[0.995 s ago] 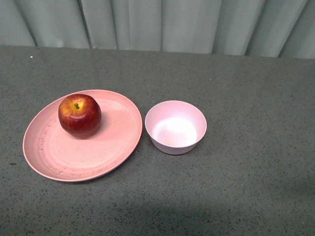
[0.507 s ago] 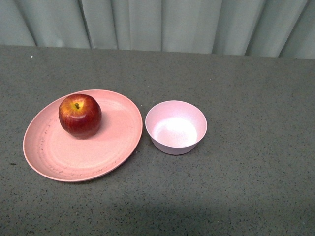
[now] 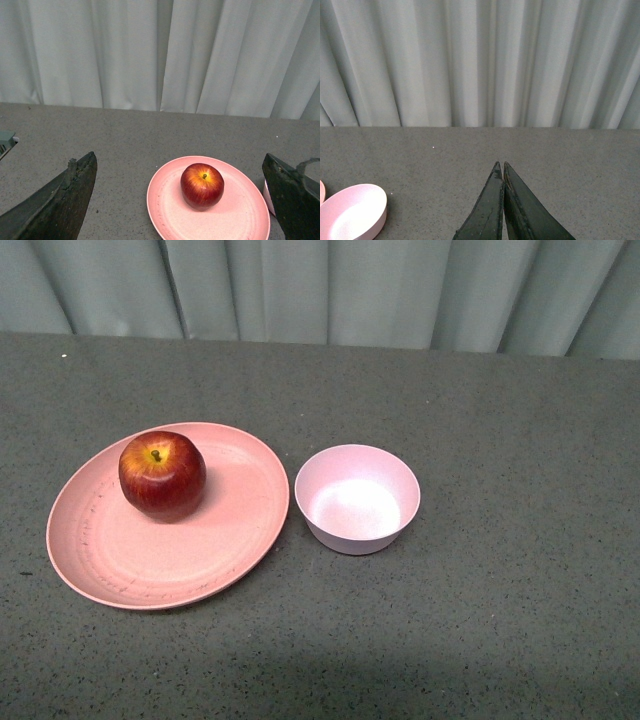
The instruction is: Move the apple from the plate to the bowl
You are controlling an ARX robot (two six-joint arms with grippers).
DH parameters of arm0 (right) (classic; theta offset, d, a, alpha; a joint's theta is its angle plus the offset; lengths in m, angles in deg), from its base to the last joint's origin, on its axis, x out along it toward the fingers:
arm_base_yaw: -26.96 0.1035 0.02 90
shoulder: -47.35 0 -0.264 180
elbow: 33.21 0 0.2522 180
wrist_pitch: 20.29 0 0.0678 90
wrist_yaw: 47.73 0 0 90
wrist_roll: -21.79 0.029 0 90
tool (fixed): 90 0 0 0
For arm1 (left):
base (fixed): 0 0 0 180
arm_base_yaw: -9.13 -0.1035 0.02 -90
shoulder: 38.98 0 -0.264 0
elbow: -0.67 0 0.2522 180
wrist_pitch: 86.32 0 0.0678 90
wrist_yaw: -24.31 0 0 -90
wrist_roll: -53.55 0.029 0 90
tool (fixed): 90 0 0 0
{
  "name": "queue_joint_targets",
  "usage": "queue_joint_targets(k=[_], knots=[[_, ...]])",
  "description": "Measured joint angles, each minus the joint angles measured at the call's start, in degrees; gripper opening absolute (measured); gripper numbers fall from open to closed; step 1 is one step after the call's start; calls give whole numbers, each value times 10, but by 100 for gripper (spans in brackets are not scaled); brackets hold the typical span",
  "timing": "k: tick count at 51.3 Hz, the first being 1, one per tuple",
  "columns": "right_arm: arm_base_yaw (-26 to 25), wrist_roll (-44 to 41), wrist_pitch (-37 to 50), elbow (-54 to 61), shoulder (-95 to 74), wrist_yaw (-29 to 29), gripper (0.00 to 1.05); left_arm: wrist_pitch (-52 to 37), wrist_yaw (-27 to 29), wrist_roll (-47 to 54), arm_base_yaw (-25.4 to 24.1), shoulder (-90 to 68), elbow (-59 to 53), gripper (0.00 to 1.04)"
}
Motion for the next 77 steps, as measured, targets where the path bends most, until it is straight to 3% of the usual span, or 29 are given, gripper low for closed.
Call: queue_joint_targets(k=[23,30,45,68,71,77], knots=[[0,0,-70,0,71,0,1,0,0,0,0,0,0,98],[0,0,-167,0,153,-1,1,0,0,0,0,0,0,98],[0,0,-172,0,168,-2,2,0,0,0,0,0,0,98],[0,0,-172,0,168,-2,96,0,0,0,0,0,0,98],[0,1,-172,0,168,-2,95,0,3,0,0,0,0,98],[0,0,-172,0,169,-2,95,-9,82,-5,15,-80,4,98]])
